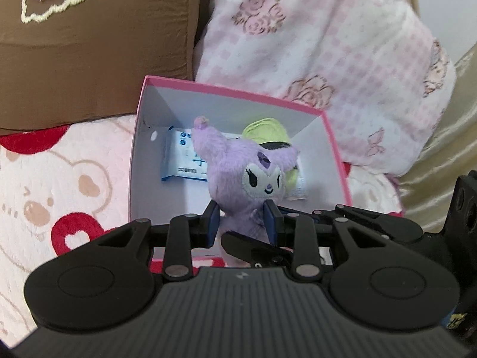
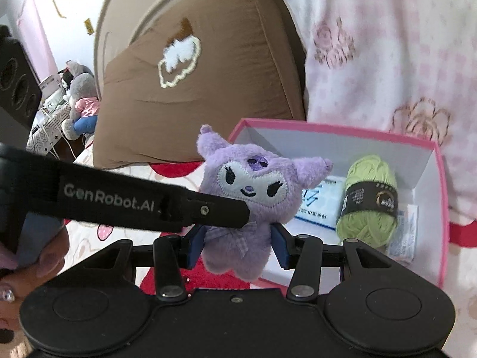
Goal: Organize objects
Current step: 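Lift the plush toy with the left tool and carry it over the pink box, then lower the plush toy into the box beside the wipe pack and open the left tool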
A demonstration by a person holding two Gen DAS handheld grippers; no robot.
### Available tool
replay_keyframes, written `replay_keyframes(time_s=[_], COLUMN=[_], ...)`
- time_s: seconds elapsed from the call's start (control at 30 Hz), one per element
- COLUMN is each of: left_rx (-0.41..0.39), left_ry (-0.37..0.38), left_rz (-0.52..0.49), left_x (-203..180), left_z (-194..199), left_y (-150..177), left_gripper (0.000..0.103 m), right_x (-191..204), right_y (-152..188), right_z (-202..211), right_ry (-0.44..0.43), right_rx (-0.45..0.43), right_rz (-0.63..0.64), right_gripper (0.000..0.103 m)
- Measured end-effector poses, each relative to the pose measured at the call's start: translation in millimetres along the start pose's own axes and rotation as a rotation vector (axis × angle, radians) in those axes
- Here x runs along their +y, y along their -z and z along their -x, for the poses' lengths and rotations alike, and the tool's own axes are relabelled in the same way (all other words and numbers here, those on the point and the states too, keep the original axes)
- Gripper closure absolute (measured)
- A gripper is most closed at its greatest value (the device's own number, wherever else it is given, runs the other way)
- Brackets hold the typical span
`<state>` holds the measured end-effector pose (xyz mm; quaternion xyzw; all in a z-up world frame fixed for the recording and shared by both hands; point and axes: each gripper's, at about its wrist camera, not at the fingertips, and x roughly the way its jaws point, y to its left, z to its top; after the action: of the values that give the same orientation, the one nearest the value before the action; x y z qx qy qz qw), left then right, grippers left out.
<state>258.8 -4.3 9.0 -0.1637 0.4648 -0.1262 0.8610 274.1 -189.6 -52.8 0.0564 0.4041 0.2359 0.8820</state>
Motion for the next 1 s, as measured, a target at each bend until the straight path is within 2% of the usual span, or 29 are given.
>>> replay_keyframes(time_s=[0.43, 0.67, 1.0], left_rx=[0.017, 0.068, 0.095], left_ry=[-0.076, -0.075, -0.093], left_rz=[-0.027, -0.009, -0.01], left_x=[8.8, 16.0, 20.3], left_z=[-51.3, -73.6, -94.9], left_y=[-7.4, -0.8, 2.3], left_gripper=[0.073, 0.073, 0.072], right_x=[-29.3, -42.4, -48.3], right_y=[-0.9, 8.3, 12.6], right_z=[-53.5, -69.4, -88.4], right_ry=[-0.021, -0.027, 0.002], right_rx=[0.061, 0.115, 0.167], right_rz=[-0.04, -0.062, -0.064], right_gripper=[0.05, 0.05, 0.05])
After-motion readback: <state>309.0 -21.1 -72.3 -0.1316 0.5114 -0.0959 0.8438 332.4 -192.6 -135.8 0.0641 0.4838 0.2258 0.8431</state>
